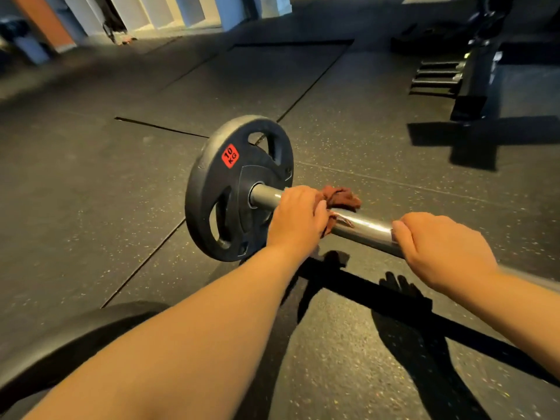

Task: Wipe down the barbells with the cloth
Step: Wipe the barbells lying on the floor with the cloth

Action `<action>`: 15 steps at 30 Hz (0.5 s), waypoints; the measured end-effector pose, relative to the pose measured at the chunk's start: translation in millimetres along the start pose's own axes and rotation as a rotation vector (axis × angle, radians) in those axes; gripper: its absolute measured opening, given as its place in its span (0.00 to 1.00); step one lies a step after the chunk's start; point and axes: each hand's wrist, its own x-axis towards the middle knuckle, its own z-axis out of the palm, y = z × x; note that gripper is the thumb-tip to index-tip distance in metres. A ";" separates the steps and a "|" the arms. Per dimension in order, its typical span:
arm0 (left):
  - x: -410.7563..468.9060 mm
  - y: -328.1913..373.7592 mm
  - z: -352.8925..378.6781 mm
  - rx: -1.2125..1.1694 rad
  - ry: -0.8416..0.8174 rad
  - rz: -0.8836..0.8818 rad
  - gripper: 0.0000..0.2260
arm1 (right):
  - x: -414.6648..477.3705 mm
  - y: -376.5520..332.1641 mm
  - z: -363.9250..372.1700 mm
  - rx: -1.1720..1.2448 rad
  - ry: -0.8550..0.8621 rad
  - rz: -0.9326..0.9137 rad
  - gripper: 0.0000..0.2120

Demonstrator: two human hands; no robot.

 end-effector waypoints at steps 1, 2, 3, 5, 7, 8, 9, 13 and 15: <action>4.0 -9.9 -2.0 -0.007 0.057 -0.083 0.08 | 1.1 -1.3 1.5 -0.016 0.003 0.007 0.21; 6.7 -12.2 -2.5 -0.018 0.107 -0.150 0.08 | 1.6 -3.4 2.7 -0.038 0.012 0.011 0.21; 7.7 -8.1 -1.0 -0.032 0.145 -0.184 0.08 | 1.7 -5.3 3.3 -0.055 0.019 0.015 0.21; 2.1 11.6 4.8 -0.061 0.141 -0.120 0.06 | 2.2 -7.6 3.4 -0.070 0.035 0.021 0.21; -13.5 21.1 9.8 -0.077 0.026 0.110 0.04 | 1.6 -9.0 3.3 -0.095 0.040 0.021 0.21; -16.4 16.4 8.7 -0.065 -0.032 0.214 0.07 | 0.6 -9.7 3.4 -0.116 0.045 0.019 0.21; -12.7 4.6 5.2 -0.048 -0.054 0.260 0.10 | -0.3 -10.6 3.6 -0.137 0.052 0.015 0.21; 17.2 -45.6 -15.9 0.053 0.116 -0.023 0.12 | -1.2 -13.4 3.1 -0.173 0.086 -0.001 0.21; 25.4 -55.7 -21.4 0.062 0.162 -0.184 0.10 | -0.1 -14.6 4.4 -0.195 0.107 -0.011 0.21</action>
